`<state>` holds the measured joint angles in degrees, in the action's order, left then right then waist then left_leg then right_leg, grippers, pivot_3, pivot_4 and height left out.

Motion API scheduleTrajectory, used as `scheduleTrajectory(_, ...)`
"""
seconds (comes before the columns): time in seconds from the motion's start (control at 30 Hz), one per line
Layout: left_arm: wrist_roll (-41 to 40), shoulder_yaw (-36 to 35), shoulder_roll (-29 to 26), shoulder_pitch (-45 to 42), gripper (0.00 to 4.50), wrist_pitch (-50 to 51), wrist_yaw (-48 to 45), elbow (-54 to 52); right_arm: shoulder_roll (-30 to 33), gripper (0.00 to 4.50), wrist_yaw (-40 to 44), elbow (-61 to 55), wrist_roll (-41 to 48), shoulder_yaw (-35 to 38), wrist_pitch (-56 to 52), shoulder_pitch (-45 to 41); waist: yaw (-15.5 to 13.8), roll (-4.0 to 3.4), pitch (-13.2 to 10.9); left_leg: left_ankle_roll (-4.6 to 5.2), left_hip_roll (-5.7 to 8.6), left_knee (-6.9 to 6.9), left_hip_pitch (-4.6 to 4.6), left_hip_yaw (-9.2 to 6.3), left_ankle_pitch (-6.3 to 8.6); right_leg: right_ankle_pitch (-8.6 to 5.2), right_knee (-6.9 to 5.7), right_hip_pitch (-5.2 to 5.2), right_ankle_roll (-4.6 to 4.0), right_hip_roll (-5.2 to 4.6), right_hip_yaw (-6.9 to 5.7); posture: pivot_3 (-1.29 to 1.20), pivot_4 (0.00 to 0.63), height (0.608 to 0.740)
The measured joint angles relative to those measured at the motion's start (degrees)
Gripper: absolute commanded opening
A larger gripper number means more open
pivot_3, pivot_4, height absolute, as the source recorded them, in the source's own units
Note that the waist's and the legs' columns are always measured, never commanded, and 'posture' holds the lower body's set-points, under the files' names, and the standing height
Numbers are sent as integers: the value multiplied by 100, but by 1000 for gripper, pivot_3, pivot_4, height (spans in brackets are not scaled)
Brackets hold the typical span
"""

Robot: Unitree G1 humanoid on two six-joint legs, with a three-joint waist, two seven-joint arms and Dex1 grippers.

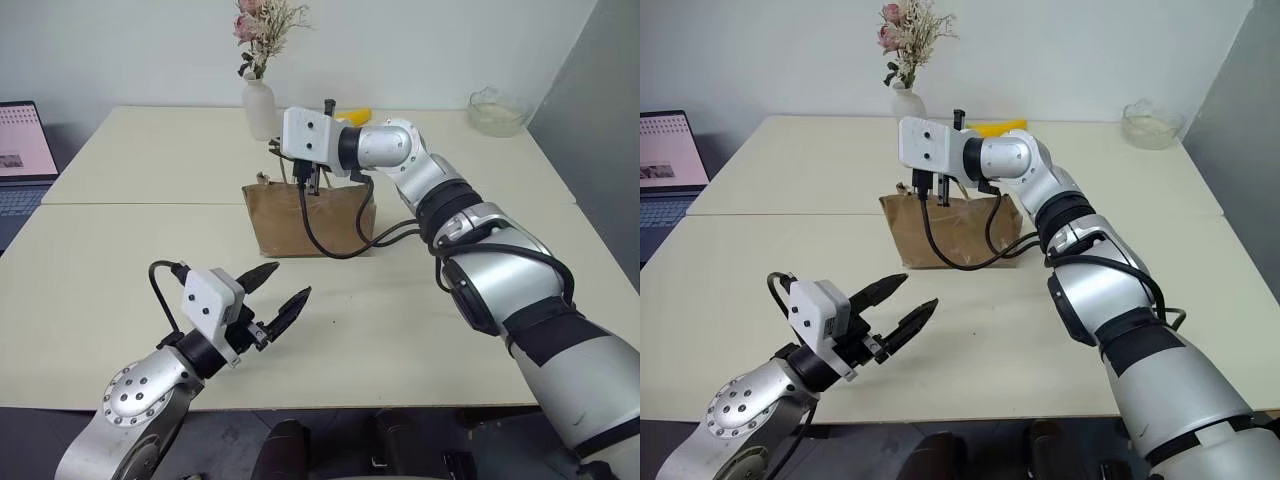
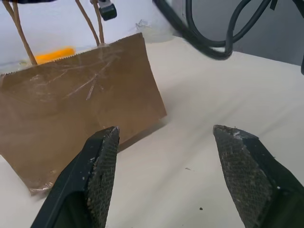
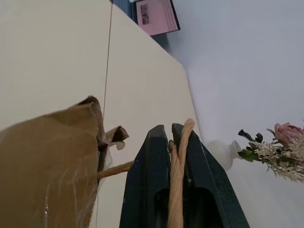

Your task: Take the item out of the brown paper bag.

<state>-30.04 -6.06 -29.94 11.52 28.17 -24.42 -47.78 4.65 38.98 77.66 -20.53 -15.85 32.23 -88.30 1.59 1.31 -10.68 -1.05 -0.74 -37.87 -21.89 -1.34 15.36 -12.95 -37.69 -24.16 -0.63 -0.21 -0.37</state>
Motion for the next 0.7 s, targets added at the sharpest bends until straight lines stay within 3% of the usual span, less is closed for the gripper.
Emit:
scheduleTrajectory(0.1, 2, 63, 0, 0, 3300, 0, 3, 0, 0, 11, -67, 20, -141, -85, -52, 63, 0, 0, 0, 0, 0, 0, 1, 0, 0, 0, 0, 1, 0, 0, 0, 0, 150, 740)
scheduleTrajectory(0.3, 3, 126, 0, -21, 3300, 2, 11, -1, 18, 1453, 87, 42, -179, -88, -243, 127, 0, 0, 0, 0, 0, -1, 2, -1, 0, 0, -3, 1, 1, 0, -1, 0, 150, 740)
scheduleTrajectory(0.47, -4, 132, -2, -78, 3300, 13, 1, -1, 179, 3015, 752, 41, -57, 55, -627, 118, -4, 0, 0, 0, 1, -1, 1, -3, 0, -1, -2, 3, 1, 0, -4, 0, 150, 740)
scheduleTrajectory(0.7, -37, 135, -23, -268, 3300, 39, -129, 45, 599, 3015, 1868, 32, 371, 458, -1533, -12, 2, 0, 0, 0, 0, -1, 2, -3, 0, 1, -3, 2, -1, 1, -5, 0, 150, 740)
